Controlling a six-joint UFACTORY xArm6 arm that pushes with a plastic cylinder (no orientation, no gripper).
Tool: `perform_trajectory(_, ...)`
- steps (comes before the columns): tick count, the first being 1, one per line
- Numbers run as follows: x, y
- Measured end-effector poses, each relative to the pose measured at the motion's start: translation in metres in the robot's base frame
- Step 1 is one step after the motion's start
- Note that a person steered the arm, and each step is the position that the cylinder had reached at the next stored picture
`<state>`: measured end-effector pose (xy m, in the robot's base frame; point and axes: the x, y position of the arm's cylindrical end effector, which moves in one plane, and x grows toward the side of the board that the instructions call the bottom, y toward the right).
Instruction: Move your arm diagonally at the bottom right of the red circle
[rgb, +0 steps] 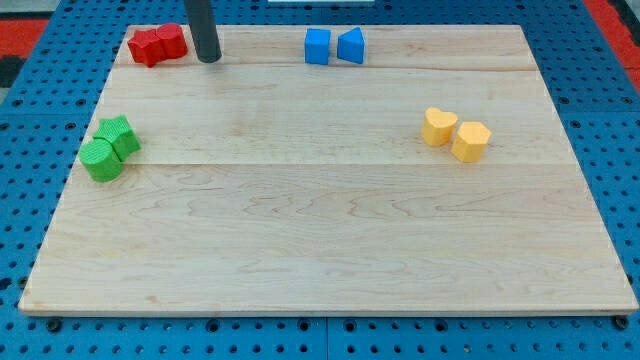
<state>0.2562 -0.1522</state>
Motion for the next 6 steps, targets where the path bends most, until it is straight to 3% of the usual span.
perform_trajectory(6,0.033,-0.011)
